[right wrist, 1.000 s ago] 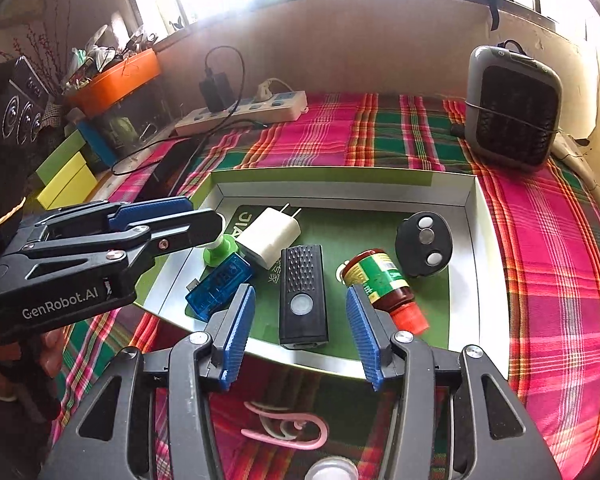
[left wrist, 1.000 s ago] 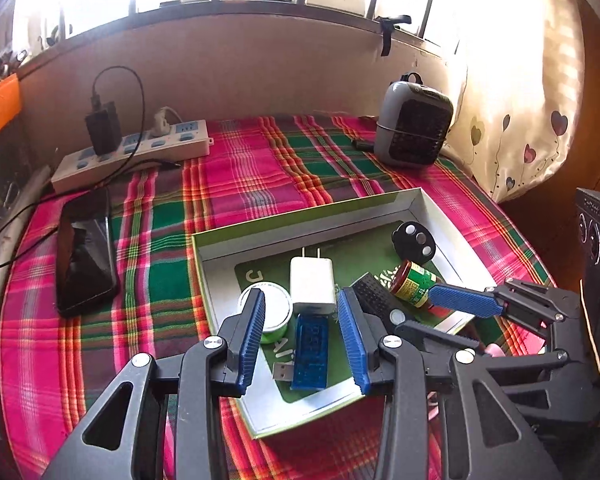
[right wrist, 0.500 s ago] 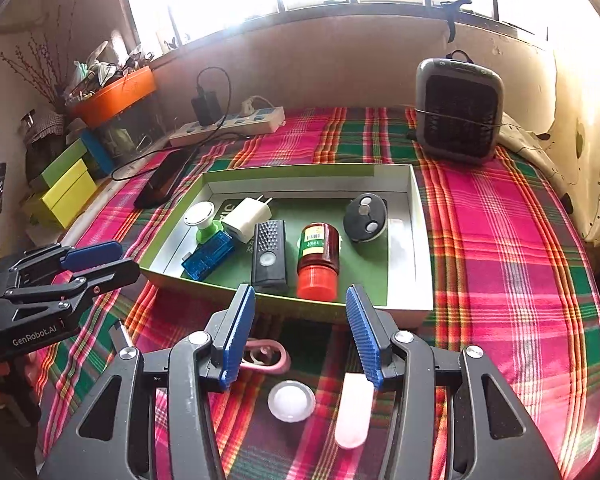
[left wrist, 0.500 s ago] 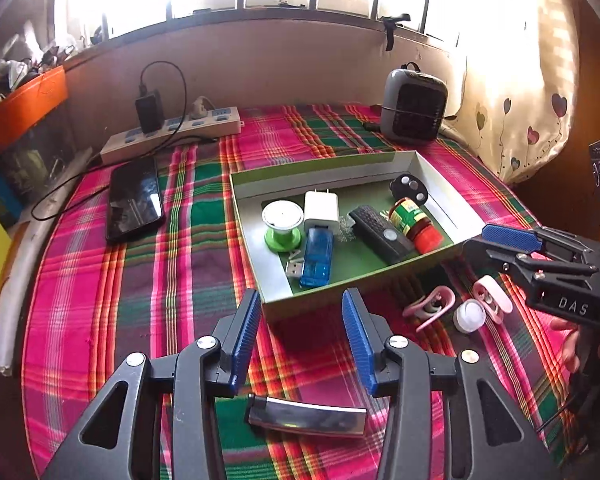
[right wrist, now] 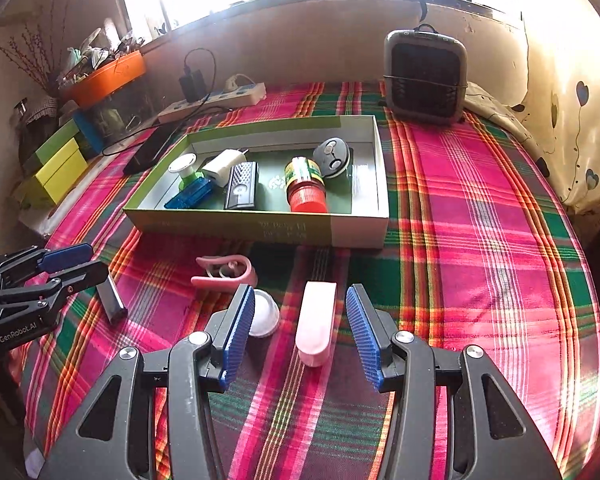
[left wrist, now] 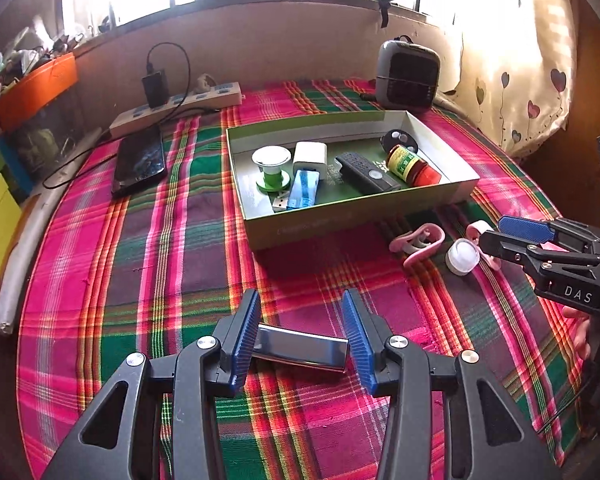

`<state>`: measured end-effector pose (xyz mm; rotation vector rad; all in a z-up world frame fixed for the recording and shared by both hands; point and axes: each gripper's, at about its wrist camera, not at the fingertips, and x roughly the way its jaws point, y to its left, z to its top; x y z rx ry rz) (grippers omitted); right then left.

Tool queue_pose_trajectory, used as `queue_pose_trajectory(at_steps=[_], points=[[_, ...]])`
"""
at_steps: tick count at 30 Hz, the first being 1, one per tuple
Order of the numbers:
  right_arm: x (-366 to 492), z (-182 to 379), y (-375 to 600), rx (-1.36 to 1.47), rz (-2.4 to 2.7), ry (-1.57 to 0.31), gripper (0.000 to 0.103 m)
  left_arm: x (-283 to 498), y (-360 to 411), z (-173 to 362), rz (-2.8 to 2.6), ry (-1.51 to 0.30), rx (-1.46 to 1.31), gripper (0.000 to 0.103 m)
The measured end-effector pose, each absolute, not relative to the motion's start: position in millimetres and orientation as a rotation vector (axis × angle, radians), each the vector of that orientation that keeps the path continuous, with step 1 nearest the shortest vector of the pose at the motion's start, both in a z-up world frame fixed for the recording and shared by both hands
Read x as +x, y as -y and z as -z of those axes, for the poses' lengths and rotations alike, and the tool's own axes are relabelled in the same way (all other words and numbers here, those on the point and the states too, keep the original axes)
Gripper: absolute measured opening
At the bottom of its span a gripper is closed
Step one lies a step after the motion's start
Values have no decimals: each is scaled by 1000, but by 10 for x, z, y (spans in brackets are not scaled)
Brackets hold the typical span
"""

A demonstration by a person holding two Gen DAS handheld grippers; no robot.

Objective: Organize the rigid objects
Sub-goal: 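Withdraw both tools from the box toward the remaining objects, then close left tool on silver lighter while right tool approaches pink-and-white lighter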

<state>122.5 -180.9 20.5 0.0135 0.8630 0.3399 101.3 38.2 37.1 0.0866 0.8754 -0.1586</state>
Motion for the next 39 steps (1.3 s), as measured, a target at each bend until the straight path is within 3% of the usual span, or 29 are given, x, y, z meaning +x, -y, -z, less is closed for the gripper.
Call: queue_pose_trajectory(at_steps=[39], points=[[1231,-15,1925,-15,-270,-920,49,982,-247,-157,48,-947,216,42]])
